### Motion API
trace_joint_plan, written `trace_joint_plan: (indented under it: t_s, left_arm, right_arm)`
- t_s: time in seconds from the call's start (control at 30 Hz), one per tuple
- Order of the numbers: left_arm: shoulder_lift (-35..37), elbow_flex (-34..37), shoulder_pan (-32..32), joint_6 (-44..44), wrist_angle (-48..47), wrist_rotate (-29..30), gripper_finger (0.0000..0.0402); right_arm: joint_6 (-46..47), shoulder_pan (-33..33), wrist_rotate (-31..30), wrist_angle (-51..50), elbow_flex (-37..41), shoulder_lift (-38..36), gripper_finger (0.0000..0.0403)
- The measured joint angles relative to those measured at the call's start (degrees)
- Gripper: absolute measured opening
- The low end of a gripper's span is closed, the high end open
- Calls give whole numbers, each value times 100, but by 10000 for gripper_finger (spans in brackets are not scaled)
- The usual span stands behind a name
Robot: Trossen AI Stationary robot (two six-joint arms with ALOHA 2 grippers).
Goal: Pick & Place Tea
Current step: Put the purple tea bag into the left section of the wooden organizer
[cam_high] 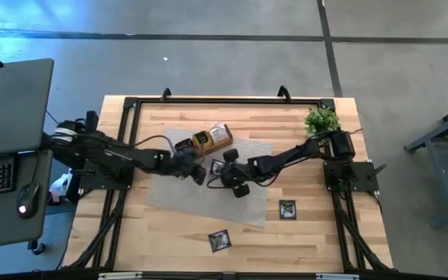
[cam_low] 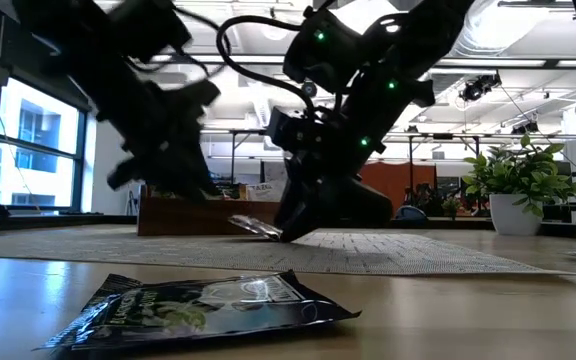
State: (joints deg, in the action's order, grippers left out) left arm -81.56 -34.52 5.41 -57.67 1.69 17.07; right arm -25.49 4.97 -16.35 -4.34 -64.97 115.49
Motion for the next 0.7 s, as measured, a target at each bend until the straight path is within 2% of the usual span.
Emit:
trace_joint_plan:
  t_s: [0.13,0.27,0.7]
  left_arm:
    - [-422,-7,-387,-4,700,-793,101]
    - [-695,-5,-598,-2,1141,-1218,101]
    - [-837,-4,-732,-59,1237,-1479,101]
  right_arm:
    - [149,-49,25,17,84,-1,152]
    - [253,-85,51,66,138,1,149]
    - [56,-92,227,928,232,43,145]
